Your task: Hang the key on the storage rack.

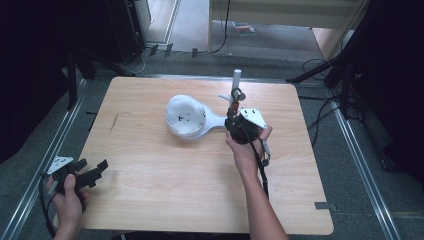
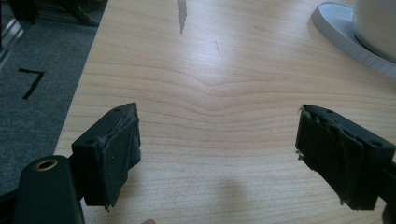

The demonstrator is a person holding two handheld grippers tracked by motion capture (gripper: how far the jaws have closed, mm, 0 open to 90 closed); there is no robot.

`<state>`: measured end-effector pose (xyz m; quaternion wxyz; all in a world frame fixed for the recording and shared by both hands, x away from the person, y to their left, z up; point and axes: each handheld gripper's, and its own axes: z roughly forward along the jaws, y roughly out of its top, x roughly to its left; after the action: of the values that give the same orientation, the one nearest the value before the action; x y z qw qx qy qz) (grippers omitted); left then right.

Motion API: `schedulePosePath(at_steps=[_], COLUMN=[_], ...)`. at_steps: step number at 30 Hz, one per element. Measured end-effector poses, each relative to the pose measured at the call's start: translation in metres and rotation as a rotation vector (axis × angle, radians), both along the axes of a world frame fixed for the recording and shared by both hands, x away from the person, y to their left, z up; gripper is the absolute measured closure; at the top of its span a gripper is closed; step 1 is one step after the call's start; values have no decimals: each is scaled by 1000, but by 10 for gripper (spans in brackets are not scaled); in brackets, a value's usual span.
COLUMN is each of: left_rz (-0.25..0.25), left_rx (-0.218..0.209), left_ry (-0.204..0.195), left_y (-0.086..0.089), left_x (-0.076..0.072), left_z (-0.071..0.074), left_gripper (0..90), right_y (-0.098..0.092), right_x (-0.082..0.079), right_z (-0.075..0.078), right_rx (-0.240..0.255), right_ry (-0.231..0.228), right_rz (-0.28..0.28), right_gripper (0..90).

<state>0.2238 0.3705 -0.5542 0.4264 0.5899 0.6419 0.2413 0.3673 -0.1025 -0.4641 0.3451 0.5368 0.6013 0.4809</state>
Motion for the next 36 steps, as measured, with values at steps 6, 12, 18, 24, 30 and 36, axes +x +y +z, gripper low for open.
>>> schedulePosePath(at_steps=[6, 12, 18, 24, 30, 36], left_rz=[1, 2, 2, 0, -1, -1], left_rx=[0, 3, 7, 8, 4, 8], left_ry=[0, 0, 5, 4, 1, 5], left_y=[0, -1, -1, -2, -2, -2], left_x=[0, 0, 1, 1, 1, 1], left_z=[0, 0, 0, 0, 0, 0], left_gripper=[148, 148, 148, 148, 148, 148], right_y=[-6, -22, -36, -47, -66, -90], right_x=[-5, -19, -35, -53, -67, -84], right_z=[2, 6, 6, 3, -4, -15], right_rx=[30, 84, 9, 14, 20, 25], right_ry=[-2, 8, -18, -13, -2, 13], right_rz=[39, 82, 132, 150, 142, 120], right_gripper=[420, 192, 125, 97, 91, 91])
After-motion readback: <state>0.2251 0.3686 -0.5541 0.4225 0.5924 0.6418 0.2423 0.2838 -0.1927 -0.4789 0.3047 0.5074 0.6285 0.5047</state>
